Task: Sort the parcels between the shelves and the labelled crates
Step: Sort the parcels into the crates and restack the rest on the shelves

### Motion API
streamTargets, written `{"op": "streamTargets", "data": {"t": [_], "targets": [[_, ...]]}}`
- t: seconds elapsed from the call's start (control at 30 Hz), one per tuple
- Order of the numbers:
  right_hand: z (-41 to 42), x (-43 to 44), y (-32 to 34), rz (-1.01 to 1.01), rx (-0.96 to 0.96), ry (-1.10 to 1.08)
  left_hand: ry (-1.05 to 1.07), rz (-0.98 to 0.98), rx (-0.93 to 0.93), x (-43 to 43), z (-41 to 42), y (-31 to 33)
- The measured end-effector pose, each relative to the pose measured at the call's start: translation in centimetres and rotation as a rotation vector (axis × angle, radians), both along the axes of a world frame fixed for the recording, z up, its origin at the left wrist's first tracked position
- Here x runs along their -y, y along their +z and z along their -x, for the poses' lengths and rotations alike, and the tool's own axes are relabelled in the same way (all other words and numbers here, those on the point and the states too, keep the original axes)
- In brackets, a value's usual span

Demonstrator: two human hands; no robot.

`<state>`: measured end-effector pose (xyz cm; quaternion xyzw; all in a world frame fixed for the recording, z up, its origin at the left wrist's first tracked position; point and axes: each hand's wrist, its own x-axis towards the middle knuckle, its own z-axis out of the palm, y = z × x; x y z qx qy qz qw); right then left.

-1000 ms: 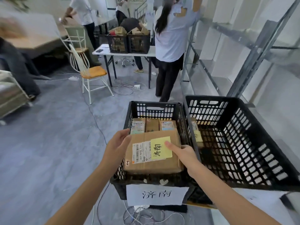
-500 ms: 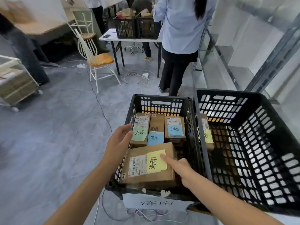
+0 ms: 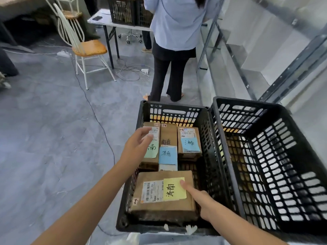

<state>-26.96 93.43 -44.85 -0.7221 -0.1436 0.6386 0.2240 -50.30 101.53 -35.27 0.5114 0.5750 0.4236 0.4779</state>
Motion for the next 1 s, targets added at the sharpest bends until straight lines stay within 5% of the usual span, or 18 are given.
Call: {"op": "streamTargets", "data": {"t": [0.23,0.57,0.73,1.0], "targets": [[0.3,-0.1,-1.1,0.131,0.030,0.175,-0.121,0.079,-0.007,-2.0,0.2,-1.4],[1.5,-1.1,-0.7,0.063,0.277,0.372,-0.279,0.120,-0.065,-3.2,1.9,-2.5],[1.4,-1.9,0.2,-0.073,0.521,0.626,-0.423,0.046,-0.143,-3.9,1.4,-3.1],[0.8,-4.6,7.1,-0.433,0.930,0.658,-0.698,-0.102,-0.357,-5.4,-1.0,-2.8]]}}
